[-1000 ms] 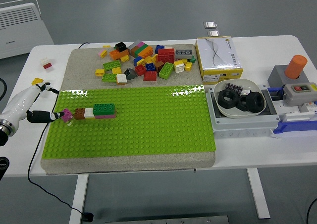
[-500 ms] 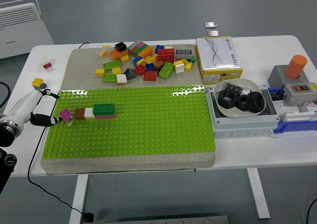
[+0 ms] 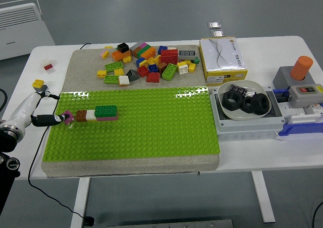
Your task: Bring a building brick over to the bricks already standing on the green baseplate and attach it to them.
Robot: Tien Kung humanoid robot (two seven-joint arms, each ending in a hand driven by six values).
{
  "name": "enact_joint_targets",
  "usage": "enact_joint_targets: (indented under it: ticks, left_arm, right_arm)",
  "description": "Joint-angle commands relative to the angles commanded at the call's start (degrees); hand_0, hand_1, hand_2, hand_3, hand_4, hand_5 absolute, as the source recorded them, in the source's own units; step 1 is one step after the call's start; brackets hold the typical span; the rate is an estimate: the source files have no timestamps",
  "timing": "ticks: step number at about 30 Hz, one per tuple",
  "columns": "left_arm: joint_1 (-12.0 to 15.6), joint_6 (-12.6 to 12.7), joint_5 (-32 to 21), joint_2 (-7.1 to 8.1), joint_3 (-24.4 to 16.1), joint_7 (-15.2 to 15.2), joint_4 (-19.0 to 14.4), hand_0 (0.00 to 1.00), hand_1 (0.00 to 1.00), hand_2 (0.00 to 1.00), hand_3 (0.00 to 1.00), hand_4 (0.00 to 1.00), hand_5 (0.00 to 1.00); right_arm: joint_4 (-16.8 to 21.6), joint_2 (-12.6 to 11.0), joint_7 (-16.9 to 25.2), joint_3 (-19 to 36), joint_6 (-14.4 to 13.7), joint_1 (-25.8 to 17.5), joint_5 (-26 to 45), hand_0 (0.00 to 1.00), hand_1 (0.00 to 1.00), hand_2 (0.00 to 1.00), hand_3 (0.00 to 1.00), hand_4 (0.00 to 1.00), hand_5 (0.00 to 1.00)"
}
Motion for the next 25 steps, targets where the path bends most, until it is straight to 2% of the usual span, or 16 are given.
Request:
enact_joint_targets:
  ticks: [7, 15, 16, 20, 25]
  left_arm:
    - [0.15, -0.13, 0.37, -0.75, -0.31, 0.24, -0.25, 0.983, 0.929, 0.922, 0.742, 0.889, 0.247]
    - [0.3, 0.52, 0.71, -0.61, 0.05, -0.5, 0.06, 0.974, 0.905, 0.902, 0.766, 0.886, 0.226]
    - [0.33, 0.54, 0.73, -0.61, 0.06, -0.51, 0.1, 0.971, 0.899, 0.903, 0.786, 0.886, 0.198]
    - [0.45, 0.58, 0.85, -0.61, 0.0, -0.46, 0.23, 0.971, 0.899, 0.903, 0.786, 0.886, 0.198]
    - [0.3, 0.61, 0.91, -0.34, 0.4, -0.41, 0.52, 0.973, 0.9, 0.905, 0.789, 0.885, 0.182]
  right_arm:
    - [0.0, 0.07, -0.01, 0.09, 0.02, 0.02, -0.18, 0.713, 0.725, 0.777, 0.793, 0.855, 0.998]
    - [0.0, 0.01, -0.02, -0.14, 0.15, -0.05, -0.06, 0.713, 0.726, 0.777, 0.793, 0.855, 0.998]
    - [0.0, 0.0, -0.03, -0.31, 0.16, -0.05, 0.08, 0.712, 0.73, 0.781, 0.795, 0.853, 0.998]
    - [0.0, -0.05, -0.07, -3.15, -0.14, 0.02, 2.78, 0.712, 0.73, 0.781, 0.795, 0.853, 0.998]
    - [0.0, -0.07, -0.08, -3.84, -0.21, 0.1, 3.52, 0.703, 0.732, 0.783, 0.8, 0.851, 0.998]
